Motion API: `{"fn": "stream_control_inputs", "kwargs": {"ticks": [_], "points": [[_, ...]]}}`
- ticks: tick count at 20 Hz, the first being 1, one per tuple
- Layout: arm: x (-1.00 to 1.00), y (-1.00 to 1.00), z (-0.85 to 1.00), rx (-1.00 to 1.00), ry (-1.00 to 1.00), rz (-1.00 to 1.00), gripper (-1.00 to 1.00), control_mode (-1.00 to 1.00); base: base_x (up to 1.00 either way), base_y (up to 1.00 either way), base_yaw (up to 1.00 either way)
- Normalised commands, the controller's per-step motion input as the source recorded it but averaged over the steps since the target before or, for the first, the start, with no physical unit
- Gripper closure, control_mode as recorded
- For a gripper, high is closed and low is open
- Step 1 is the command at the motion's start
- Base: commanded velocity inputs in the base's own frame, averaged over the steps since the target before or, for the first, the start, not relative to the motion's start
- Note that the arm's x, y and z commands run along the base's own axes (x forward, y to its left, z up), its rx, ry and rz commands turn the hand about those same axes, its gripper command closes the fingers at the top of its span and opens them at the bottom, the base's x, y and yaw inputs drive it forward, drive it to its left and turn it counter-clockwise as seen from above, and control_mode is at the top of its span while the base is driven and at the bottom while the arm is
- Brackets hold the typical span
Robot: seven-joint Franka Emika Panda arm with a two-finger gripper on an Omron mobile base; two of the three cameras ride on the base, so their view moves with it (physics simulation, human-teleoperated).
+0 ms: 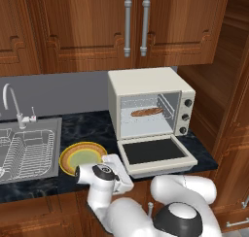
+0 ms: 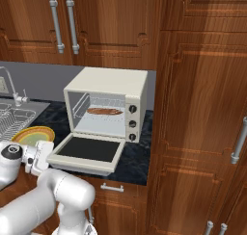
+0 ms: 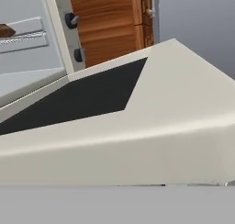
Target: Pull the toaster oven rack outwards. Pick up the baguette from the plate and place it on the toaster oven rack. Close the toaster oven door fully and set the temperature to the lowest setting.
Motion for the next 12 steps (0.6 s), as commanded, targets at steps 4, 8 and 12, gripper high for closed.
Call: {"fn": "stream_control_inputs", "kwargs": {"ticks": [4,8,12], "points": [[0.00,-0.23,0.01,0.03,0.00,0.00,1.00,-1.00,0.00,0.00,0.00],[0.01,-0.31,0.02,0.06,0.00,0.00,1.00,-1.00,0.00,0.00,0.00],[0.01,-0.29,0.10,0.06,-0.01,0.00,1.00,-1.00,0.00,0.00,0.00]]}}
